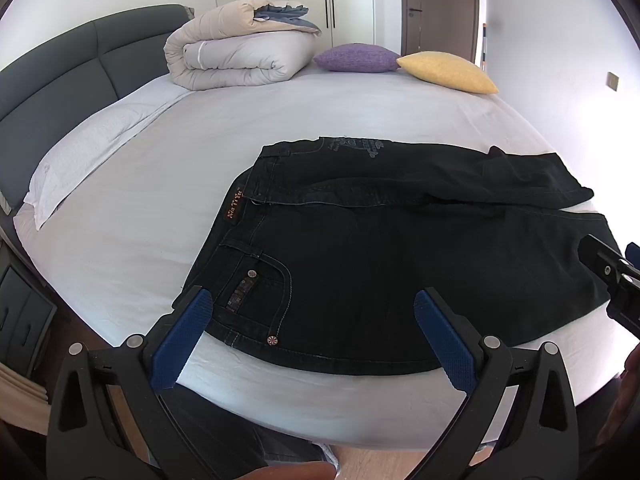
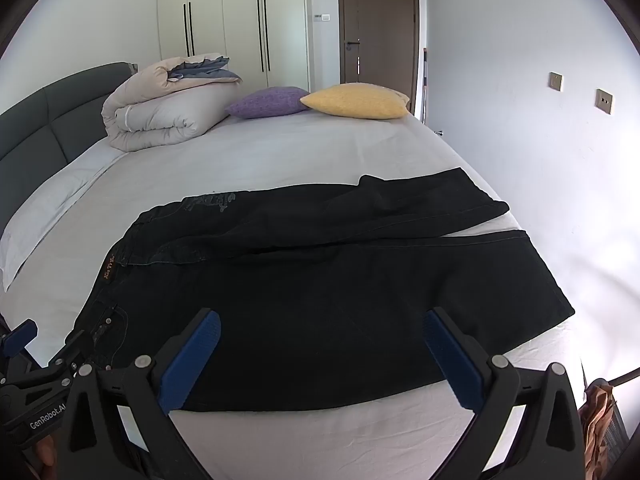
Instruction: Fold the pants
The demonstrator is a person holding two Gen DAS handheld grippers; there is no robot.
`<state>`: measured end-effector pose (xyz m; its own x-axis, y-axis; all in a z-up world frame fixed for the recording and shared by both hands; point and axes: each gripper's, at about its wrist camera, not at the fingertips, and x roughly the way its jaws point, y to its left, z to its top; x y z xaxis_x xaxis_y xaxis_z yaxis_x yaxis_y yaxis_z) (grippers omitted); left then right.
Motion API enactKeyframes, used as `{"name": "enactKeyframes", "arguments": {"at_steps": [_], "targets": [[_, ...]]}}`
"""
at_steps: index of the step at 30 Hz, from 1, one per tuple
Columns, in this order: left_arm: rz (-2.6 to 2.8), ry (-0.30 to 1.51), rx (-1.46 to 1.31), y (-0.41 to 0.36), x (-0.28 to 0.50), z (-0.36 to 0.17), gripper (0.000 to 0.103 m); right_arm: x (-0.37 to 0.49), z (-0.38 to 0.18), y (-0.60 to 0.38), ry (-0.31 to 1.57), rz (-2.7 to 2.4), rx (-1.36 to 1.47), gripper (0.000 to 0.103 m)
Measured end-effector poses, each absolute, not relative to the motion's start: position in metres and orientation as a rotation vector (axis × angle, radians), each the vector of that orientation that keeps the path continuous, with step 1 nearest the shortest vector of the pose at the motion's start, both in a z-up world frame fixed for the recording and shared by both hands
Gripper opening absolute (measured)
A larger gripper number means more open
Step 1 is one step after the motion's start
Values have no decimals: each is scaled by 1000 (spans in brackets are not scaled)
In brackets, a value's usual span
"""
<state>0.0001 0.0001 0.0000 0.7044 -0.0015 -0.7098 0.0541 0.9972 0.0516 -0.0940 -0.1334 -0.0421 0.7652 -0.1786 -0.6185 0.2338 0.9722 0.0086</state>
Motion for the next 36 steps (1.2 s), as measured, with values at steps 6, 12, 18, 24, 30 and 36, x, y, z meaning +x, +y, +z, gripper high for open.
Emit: {"name": "enactKeyframes", "arguments": {"at_steps": [6, 12, 18, 24, 30, 36], "targets": [[-29, 788, 70, 1, 0, 0, 103, -94, -44, -132, 664, -224, 86, 103], [-31, 790, 72, 0, 0, 0, 103, -94, -43, -132, 665, -224, 85, 103], [-30, 790, 72, 0, 0, 0, 103, -94, -43, -132, 666, -223, 85, 103], [-31, 790, 71, 0, 0, 0, 103, -94, -44, -131, 668, -222, 85, 103], [-37, 790, 69, 0, 0, 0, 103, -94, -44, -131, 669, -222, 83, 103], [-50, 792, 56, -3, 3, -7, 103, -93, -48, -127, 675, -221, 80, 103]]}}
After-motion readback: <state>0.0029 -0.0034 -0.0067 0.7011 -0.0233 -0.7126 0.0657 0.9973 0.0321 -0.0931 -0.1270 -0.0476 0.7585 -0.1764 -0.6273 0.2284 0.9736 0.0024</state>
